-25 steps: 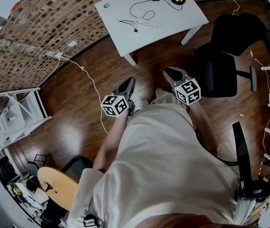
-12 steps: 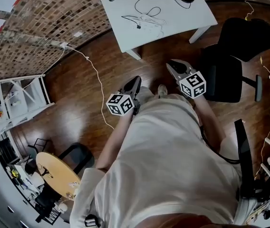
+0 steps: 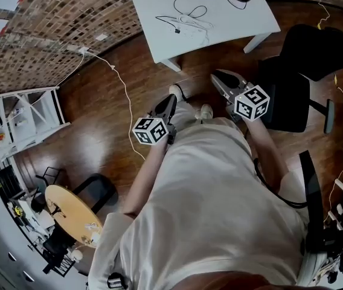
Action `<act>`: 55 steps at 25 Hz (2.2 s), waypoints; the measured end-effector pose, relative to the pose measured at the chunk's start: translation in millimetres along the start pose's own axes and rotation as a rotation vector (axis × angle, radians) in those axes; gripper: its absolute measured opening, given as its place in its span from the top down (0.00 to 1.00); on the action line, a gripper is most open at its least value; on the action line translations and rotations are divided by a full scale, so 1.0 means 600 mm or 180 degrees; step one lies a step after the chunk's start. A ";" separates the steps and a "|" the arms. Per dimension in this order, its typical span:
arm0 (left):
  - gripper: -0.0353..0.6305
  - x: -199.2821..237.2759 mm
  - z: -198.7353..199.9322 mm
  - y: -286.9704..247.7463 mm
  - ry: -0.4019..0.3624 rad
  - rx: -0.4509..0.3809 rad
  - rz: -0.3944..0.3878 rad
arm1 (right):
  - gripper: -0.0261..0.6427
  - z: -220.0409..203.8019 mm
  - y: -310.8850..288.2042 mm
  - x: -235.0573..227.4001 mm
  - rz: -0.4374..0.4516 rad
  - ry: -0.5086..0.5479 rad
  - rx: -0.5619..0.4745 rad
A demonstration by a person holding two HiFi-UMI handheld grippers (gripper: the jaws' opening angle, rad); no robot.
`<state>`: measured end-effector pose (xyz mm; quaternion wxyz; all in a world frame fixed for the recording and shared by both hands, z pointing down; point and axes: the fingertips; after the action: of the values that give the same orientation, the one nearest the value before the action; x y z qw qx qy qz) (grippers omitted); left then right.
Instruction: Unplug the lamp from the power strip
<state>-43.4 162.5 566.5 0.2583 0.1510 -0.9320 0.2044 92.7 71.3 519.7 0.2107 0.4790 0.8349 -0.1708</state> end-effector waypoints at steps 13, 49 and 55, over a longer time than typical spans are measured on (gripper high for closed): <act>0.94 0.039 0.009 -0.021 0.0061 0.0106 0.0024 | 0.90 -0.025 -0.044 -0.047 -0.0394 0.0366 0.0438; 0.94 0.398 0.197 -0.354 -0.0906 0.0626 -0.0804 | 0.88 -0.096 -0.423 -0.234 -0.0864 0.1665 0.2093; 0.94 0.390 0.158 -0.412 -0.0893 0.0884 -0.0918 | 0.88 -0.103 -0.444 -0.260 -0.0730 0.1620 0.2247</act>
<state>-180.1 -137.4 694.2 0.1296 0.3435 -0.8906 0.2686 -80.8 -140.8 675.3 -0.1980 0.4527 0.7984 -0.3442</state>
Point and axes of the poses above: the fingertips, and each gripper's own axes: y backward along the fingers, x to its left, z out of its top, and after that the axes turned 10 degrees about -x, right-handed
